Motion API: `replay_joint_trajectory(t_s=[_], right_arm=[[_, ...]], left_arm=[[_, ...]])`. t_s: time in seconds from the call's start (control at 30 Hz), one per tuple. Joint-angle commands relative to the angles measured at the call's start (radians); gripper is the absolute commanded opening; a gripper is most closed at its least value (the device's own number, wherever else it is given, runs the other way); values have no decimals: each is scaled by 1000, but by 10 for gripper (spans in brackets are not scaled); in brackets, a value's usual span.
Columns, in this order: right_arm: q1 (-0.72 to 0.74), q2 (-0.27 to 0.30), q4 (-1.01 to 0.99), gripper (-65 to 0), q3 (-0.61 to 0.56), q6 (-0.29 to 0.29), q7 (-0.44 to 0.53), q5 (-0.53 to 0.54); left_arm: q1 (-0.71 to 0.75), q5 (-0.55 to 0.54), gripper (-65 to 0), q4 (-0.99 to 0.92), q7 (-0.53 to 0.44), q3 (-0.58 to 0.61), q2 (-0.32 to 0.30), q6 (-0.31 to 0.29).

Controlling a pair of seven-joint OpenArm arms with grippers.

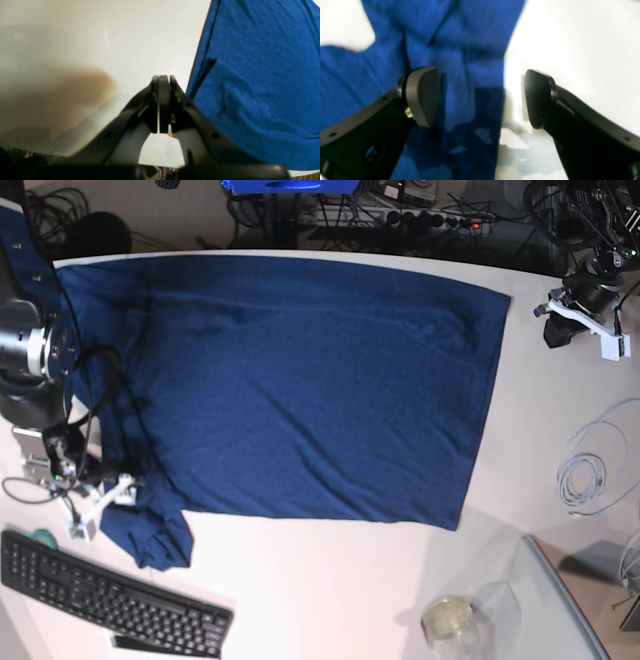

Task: Layout the t-shirt on the table in an organized manner, then fold the t-shirt properly
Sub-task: 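Move the right gripper down along the shirt side toward the hem, then grasp the bunched shirt sleeve near the hem with the right gripper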

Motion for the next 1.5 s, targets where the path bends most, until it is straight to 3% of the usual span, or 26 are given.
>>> replay_joint_trajectory(t_s=[0.0,0.1,0.17,0.3,0.33,0.37,0.53,0.7,1.17,1.33,1.47], right_arm=[[26,29,12,-162,6,-4,13,3],[3,28,12,-165,8,-4,10,3],[0,28,12,-228,8,-4,10,3],[-9,28,14,-558,8,-4,11,3],[-9,28,15,-627,8,-4,15,3],[-9,29,21,-650,8,-4,15,3],[-32,29,160,-644,2,-4,-4,-2],[-32,31,261,-642,0,-4,-96,-4],[-57,26,417,-648,-1,1,-199,-4],[-163,-18,591,-650,-3,121,-251,-4],[-249,-52,738,-650,-67,131,-314,-4]], left_arm=[[1,-15,-650,15,-17,-6,-20,-6],[1,-15,-650,15,-17,-6,-21,-6],[1,-15,-650,15,-17,-6,-21,-6],[-1,-15,-650,15,-17,-6,-21,-6],[-1,-15,-650,15,-17,-6,-21,-6],[-1,-15,-650,15,-17,-6,-21,-6],[1,-15,-650,15,-17,-6,-21,-6],[-1,-15,-650,15,-17,-6,-21,-6],[-7,-15,-650,15,-17,-3,-21,-6],[-10,-15,-650,15,-17,0,-21,-6],[-10,-15,-650,15,-17,0,-21,-6]])
